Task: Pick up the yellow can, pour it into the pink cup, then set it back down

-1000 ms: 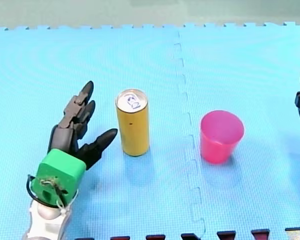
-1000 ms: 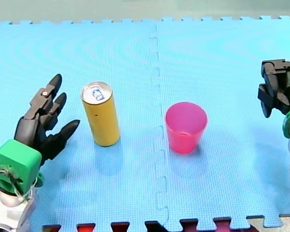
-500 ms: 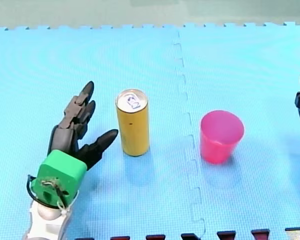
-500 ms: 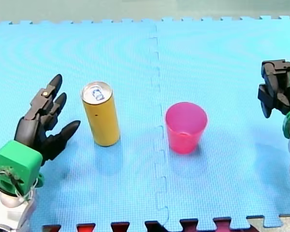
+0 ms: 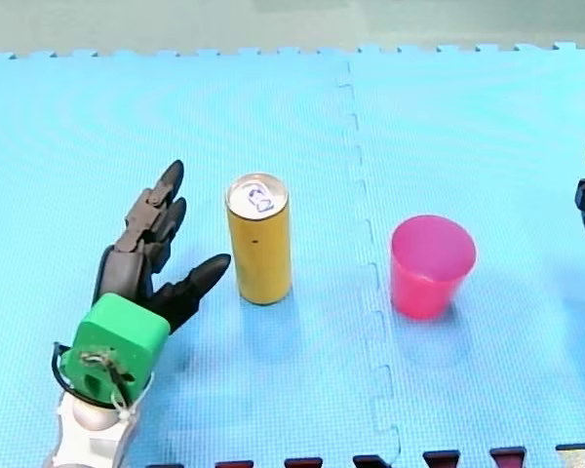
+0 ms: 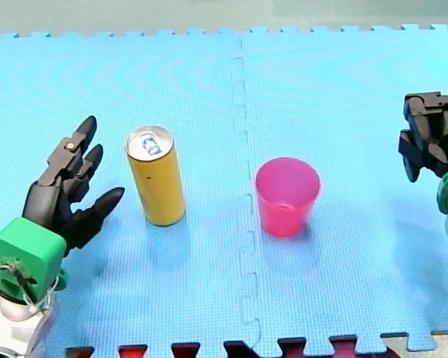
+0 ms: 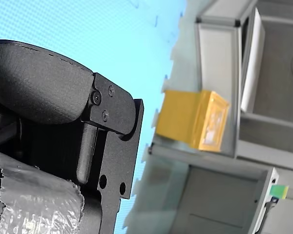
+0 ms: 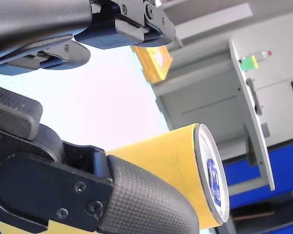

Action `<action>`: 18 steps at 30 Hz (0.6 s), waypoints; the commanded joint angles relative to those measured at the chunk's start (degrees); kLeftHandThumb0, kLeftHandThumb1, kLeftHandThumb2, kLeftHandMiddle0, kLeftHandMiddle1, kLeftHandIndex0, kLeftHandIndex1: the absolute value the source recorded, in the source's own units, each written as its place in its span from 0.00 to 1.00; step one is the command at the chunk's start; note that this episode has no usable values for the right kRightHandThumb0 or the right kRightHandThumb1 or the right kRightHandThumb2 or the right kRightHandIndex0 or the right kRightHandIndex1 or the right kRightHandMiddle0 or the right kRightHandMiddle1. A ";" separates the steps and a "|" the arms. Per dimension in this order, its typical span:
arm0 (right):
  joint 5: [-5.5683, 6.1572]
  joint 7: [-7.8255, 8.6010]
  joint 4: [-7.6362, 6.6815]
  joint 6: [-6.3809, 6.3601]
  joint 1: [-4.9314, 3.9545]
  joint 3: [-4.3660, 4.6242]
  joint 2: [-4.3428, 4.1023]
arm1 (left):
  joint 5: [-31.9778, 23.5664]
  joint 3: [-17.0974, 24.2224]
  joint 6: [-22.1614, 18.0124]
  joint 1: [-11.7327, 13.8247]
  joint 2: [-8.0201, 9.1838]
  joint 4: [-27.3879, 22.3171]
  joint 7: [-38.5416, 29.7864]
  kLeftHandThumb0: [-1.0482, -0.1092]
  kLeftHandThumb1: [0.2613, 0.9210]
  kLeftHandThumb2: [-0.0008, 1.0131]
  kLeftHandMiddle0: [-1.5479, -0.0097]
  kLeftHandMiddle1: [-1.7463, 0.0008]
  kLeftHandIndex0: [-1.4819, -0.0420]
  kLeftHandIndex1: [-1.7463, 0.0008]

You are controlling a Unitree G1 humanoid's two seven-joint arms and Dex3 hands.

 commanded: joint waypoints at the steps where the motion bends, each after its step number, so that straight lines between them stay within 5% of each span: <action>1: 0.23 0.06 -0.01 -0.29 0.04 -0.13 -0.30 | 0.02 0.02 -0.26 0.02 0.22 0.03 -0.01 0.00 1.00 0.05 0.79 1.00 0.82 1.00; 18: 0.11 0.03 0.06 -0.21 -0.39 -0.04 -0.42 | 0.08 -0.04 0.02 -0.48 0.28 0.33 0.05 0.00 1.00 0.05 0.78 1.00 0.82 1.00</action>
